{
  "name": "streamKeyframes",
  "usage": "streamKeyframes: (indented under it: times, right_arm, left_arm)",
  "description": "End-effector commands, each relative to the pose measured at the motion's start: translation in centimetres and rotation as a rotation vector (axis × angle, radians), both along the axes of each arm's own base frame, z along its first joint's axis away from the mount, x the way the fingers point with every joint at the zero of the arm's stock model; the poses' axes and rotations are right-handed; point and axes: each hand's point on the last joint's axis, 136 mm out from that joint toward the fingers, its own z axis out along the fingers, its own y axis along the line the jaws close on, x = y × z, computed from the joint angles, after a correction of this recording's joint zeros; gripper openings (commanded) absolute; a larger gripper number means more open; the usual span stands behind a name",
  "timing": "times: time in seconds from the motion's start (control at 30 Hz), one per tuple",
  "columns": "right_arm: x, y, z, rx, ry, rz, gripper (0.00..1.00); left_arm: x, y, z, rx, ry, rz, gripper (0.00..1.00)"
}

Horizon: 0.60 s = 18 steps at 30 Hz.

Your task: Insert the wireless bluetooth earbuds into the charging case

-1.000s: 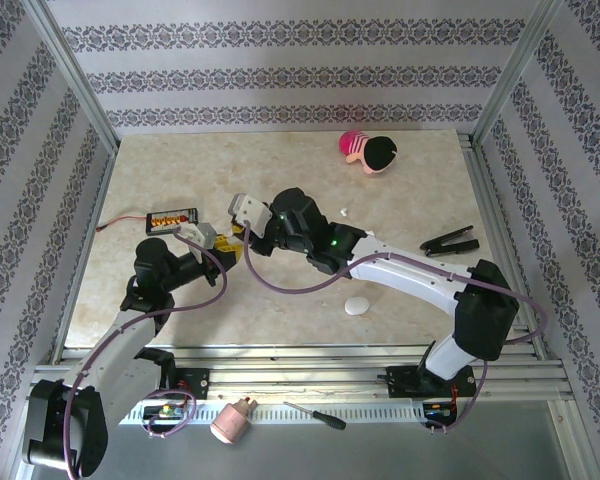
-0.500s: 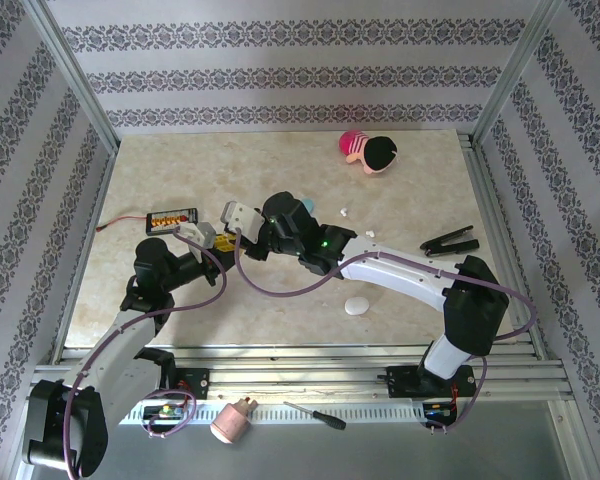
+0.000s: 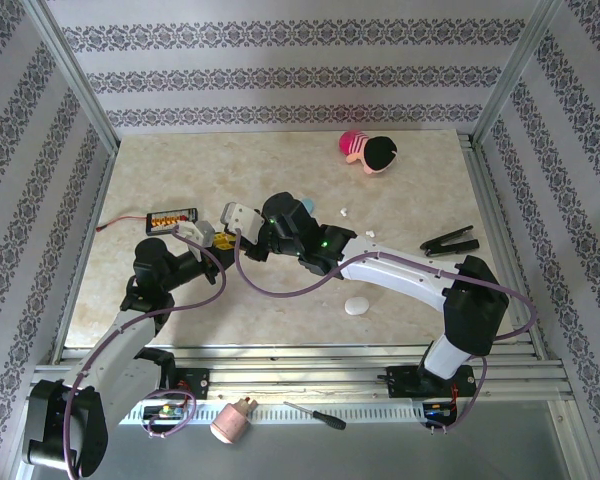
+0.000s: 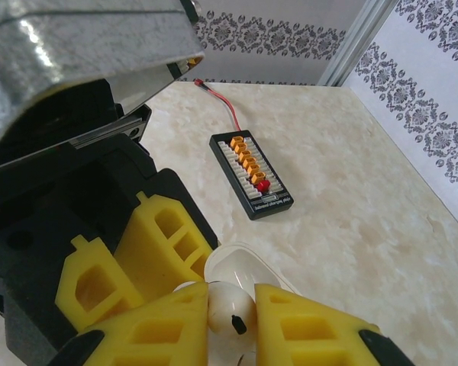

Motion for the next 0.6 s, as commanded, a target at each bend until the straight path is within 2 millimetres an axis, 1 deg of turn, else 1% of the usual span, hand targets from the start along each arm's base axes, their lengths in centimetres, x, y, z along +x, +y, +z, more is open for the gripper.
streamKeyframes:
  times: [0.0, 0.03, 0.13, 0.27, 0.43, 0.57]
  right_arm:
    - [-1.2, 0.1, 0.2, -0.010, 0.007, 0.037, 0.25]
    - [-1.2, 0.0, 0.2, -0.013, 0.005, 0.036, 0.28]
    - [-1.1, -0.3, 1.3, -0.002, -0.016, 0.022, 0.33]
    - [-1.2, -0.9, 3.2, 0.017, -0.049, 0.014, 0.37]
    - [-1.8, -1.9, 5.4, 0.079, -0.055, 0.013, 0.44]
    - [-1.3, -3.1, 6.8, 0.156, -0.016, -0.031, 0.56]
  left_arm:
    - [0.3, 0.0, 2.8, -0.025, -0.096, 0.001, 0.00]
    - [0.3, 0.0, 2.8, -0.024, -0.098, 0.000, 0.00]
    - [0.2, -0.1, 2.8, -0.023, -0.103, -0.008, 0.00]
    - [0.1, 0.0, 2.6, -0.017, -0.108, -0.008, 0.00]
    - [-0.1, -0.1, 2.5, -0.003, -0.125, -0.017, 0.00]
    - [-0.4, -0.4, 2.3, 0.026, -0.165, -0.046, 0.00]
